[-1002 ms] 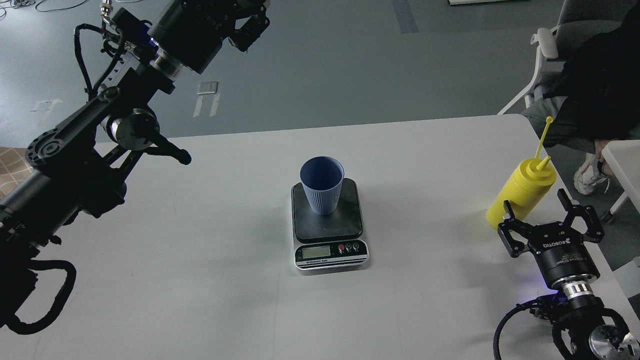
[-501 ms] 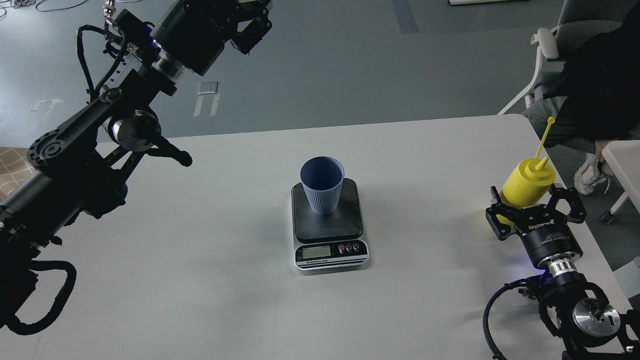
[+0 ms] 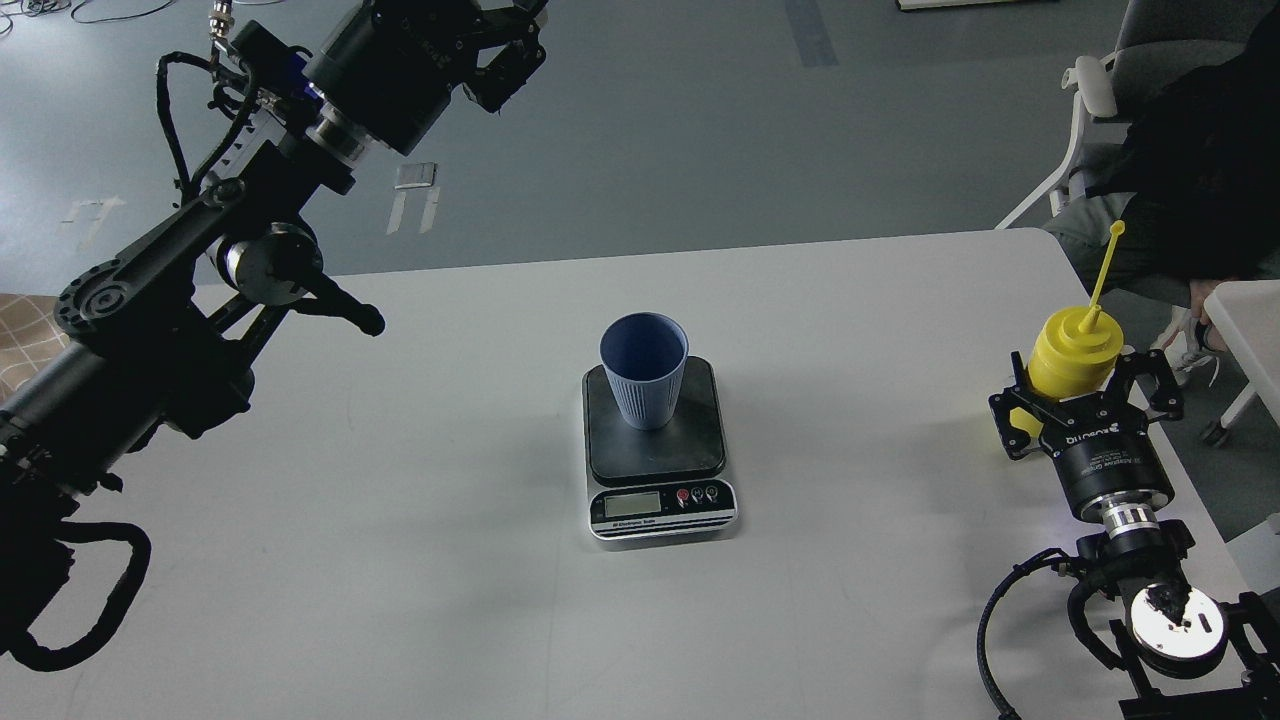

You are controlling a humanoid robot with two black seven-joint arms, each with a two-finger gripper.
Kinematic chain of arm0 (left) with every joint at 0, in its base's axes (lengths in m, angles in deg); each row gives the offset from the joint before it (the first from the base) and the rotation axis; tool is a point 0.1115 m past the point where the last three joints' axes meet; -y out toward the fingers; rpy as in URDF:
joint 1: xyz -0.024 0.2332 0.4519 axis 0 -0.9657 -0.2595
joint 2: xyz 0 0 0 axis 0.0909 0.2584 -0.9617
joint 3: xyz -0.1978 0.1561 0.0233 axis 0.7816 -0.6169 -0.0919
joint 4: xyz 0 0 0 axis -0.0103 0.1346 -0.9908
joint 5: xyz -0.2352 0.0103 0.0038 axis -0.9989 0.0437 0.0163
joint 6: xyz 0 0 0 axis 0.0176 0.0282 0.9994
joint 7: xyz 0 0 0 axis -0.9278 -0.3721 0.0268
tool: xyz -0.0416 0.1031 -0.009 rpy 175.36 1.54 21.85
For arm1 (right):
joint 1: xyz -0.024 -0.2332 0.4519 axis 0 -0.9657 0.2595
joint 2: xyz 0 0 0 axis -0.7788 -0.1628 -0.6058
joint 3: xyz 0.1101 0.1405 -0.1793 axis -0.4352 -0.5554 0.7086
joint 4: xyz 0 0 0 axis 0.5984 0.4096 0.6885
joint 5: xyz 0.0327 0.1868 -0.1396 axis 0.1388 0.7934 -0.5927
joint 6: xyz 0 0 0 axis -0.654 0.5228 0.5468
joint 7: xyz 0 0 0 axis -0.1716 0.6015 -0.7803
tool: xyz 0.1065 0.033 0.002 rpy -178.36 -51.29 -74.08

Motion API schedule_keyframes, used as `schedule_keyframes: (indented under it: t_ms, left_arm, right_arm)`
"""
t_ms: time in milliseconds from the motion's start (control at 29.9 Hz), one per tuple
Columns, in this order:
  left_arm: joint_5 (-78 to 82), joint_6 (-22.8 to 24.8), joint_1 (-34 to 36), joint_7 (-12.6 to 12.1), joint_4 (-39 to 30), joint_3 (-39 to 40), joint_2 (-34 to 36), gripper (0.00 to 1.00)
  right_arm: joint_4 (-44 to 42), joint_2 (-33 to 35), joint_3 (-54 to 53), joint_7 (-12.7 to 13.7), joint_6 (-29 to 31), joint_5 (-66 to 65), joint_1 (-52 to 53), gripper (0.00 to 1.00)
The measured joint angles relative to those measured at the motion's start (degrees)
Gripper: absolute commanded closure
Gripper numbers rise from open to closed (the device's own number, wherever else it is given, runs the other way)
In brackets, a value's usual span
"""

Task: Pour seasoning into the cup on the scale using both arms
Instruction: 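Close the right gripper on the yellow bottle, then lift the yellow bottle and tilt its nozzle over the blue cup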

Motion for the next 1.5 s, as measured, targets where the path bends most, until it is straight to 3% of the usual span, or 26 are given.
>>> schedule_keyframes:
  t_ms: [134,334,468,735,869,1169,1503]
  left_arm:
    - [0.01,0.01,0.00,0.00,0.02,-0.17,0.09,0.02]
    - [0.01,0.01,-0.07,0.00,0.13,-0.18,0.60,0.02]
    - [0.01,-0.03,-0.07,0.00,0.27,0.29,1.06,0.02]
    - [-0.07,-0.10,-0.05,0.00,0.45,2.98,1.21,0.02]
    - [-0.09,-0.01,-0.74,0.00,0.43,4.15,1.25,0.02]
    - [-0.13,0.04,-1.38,0.00,0.45,6.31,1.19,0.02]
    - [-0.24,0.16,-1.98,0.00,0.21,8.23,2.15,0.02]
  right_arm:
    - [-0.21,0.00,0.31,-3.59,-0.81,-5.26,0.41,1.00]
    - [0.34,0.00,0.41,-4.28,-3.02,-9.93,1.05,1.00]
    - [3.10,0.00,0.46,-2.48,-6.34,-13.53,2.99,1.00]
    - [8.38,2.16,2.63,6.95,-11.28,-24.91,13.65,1.00]
    - [8.31,5.68,10.57,9.60,-11.57,-43.38,21.01,1.00]
    - [9.65,5.68,21.77,9.07,-12.12,-67.23,28.23,1.00]
    - [17.35,6.34,26.81,7.94,-12.27,-76.78,34.00,1.00]
